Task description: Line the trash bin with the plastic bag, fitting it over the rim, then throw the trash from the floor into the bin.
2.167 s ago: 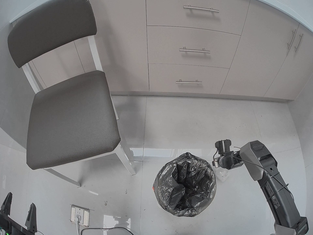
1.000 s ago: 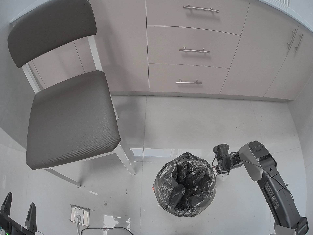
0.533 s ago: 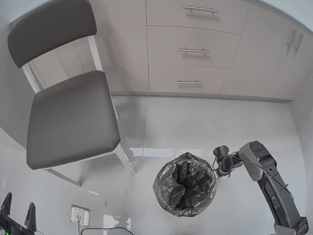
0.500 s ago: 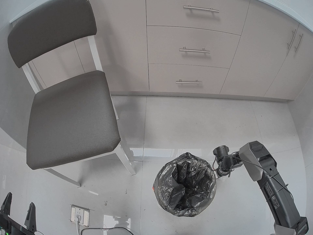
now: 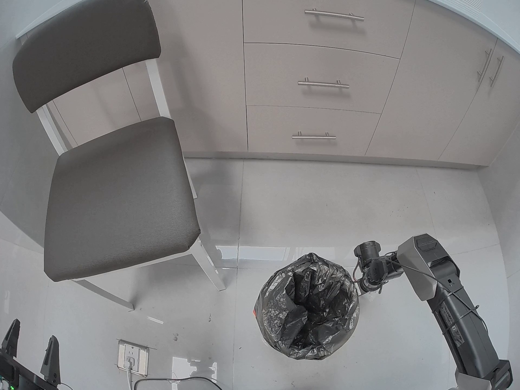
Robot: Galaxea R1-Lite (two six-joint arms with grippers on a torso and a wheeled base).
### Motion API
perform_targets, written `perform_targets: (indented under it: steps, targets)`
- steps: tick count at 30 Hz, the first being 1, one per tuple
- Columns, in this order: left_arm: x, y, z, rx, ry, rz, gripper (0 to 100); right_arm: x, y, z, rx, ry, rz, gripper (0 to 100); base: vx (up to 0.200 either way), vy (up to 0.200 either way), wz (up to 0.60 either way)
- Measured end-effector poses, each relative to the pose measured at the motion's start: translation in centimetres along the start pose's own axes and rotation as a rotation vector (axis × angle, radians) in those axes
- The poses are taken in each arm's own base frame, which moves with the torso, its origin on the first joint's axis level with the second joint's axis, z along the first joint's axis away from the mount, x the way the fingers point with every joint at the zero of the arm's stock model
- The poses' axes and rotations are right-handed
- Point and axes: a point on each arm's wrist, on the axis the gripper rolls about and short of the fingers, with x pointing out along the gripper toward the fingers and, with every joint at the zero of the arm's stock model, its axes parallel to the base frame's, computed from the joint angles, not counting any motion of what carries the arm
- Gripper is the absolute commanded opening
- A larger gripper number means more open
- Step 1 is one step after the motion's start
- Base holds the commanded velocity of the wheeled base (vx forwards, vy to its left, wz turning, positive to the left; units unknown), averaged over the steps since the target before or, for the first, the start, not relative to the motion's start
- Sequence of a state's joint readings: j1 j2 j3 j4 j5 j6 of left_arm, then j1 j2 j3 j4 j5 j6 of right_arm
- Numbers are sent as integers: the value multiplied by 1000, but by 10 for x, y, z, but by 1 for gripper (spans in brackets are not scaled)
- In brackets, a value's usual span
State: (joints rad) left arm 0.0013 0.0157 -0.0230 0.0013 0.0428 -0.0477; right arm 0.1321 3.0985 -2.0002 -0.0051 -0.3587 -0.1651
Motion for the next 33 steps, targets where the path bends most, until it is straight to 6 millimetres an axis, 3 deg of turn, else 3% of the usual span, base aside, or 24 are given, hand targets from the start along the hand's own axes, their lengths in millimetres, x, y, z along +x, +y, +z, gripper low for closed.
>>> perform_targets:
  steps: [1,21,33]
  targets:
    - [0,0,0,-1,0,0,100,0,0,0,0,0,0,0,0,0,0]
    - [0,0,0,-9,-1,1,100,0,0,0,5,-1,-7,0,0,0,0]
    - [0,1,0,-17,-4,36,100,-7,-2,-2,171,71,-54,0,0,0,0]
